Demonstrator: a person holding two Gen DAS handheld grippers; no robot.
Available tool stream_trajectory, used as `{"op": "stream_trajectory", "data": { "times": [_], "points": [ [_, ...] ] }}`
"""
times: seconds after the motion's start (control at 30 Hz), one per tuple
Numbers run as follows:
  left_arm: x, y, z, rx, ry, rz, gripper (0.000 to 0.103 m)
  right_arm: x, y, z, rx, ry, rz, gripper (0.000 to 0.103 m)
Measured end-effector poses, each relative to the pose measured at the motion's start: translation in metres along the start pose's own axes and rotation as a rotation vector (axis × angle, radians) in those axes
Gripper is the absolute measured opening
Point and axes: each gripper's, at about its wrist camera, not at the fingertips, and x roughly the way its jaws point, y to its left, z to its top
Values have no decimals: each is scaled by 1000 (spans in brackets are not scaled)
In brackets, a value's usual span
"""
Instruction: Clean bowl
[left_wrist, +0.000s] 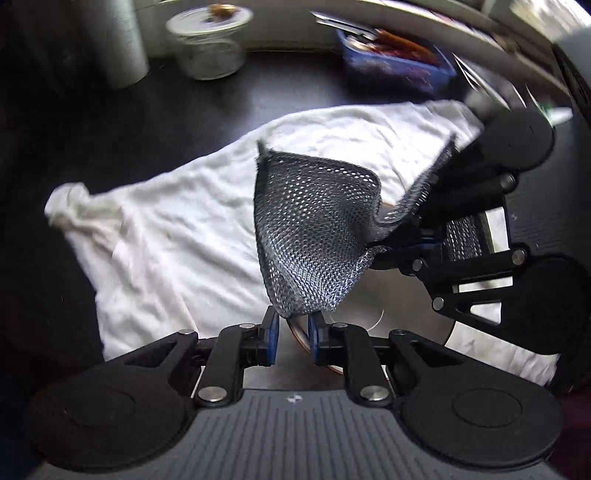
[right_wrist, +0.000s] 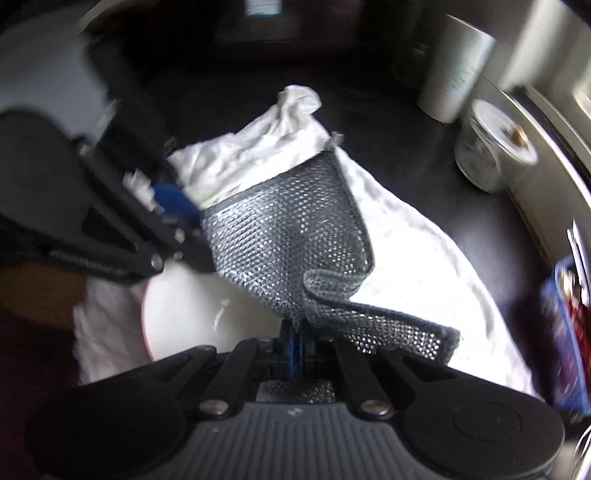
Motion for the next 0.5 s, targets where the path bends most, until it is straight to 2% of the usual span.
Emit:
{"op": "stream_trajectory", "data": {
  "times": [0.07, 0.2, 0.33, 0.5],
  "points": [
    [3, -5, -4, 24, 13, -3, 15, 2, -1, 0, 27, 3, 19, 3],
    [4, 1, -11, -118, 3, -35, 13, 5, -6, -2, 130, 5, 66, 2],
    [2, 18, -23, -348, -4, -121, 13, 7, -11, -3, 233, 7, 114, 3],
    [8, 35, -46, -711, 23, -236, 13, 10, -18, -4, 363, 9, 173, 3]
  ]
}}
